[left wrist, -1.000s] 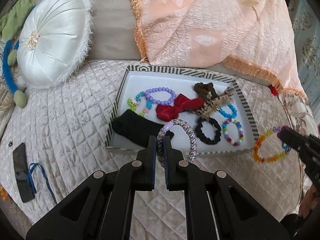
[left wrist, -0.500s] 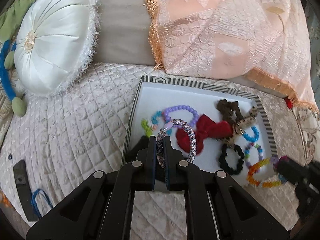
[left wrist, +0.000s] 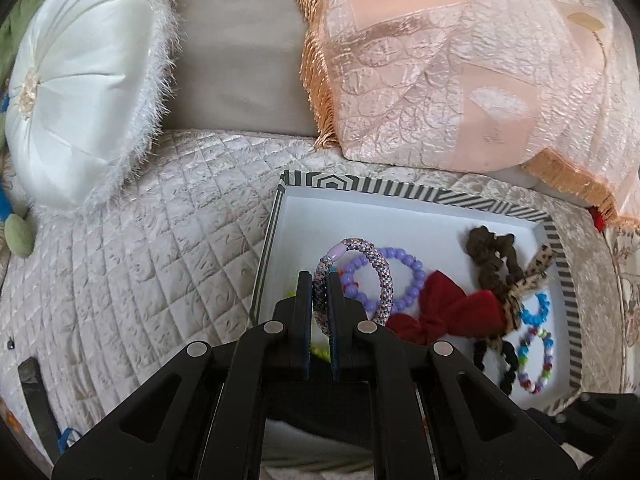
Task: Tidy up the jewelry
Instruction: 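Carry silver and rainbow bracelets into the tray and release both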
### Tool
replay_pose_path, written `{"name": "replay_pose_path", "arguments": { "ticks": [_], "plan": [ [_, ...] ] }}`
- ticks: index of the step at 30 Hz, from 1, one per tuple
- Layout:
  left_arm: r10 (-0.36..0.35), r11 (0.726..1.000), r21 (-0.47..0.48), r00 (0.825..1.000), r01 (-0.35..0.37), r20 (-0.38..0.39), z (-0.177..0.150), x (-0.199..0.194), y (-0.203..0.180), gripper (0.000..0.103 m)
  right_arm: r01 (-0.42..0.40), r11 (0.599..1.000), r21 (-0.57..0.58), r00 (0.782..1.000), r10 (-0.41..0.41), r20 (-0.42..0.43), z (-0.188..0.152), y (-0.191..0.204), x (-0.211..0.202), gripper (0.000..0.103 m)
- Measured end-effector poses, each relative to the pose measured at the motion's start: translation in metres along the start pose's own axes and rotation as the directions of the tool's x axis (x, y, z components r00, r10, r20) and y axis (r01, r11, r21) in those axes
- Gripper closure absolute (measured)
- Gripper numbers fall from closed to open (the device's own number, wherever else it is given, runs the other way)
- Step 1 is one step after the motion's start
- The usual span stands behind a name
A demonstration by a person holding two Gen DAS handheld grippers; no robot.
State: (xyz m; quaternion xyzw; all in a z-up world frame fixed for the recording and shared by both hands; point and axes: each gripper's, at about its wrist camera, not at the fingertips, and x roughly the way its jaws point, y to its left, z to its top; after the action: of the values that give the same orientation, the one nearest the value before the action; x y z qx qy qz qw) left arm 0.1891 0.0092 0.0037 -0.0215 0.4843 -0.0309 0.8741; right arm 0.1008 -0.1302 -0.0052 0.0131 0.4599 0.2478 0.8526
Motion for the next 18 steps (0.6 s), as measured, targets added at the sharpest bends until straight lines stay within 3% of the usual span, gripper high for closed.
{"name": "replay_pose_path", "arguments": {
  "ticks": [8, 18],
  "plan": [
    [-0.012, 1.000, -0.016, 0.999, 0.012, -0.046, 0.010, 0.031, 0.001, 0.097, 0.080, 0.996, 0.049, 0.996, -0.079, -0.033, -0.001, -0.030, 0.034, 0.099],
    [0.033, 0.999, -0.022, 0.995, -0.035, -0.090, 0.007, 0.051, 0.003, 0.097, 0.095, 0.995, 0.016, 0.994, -0.094, -0.051, -0.008, -0.025, 0.042, 0.099]
  ]
}}
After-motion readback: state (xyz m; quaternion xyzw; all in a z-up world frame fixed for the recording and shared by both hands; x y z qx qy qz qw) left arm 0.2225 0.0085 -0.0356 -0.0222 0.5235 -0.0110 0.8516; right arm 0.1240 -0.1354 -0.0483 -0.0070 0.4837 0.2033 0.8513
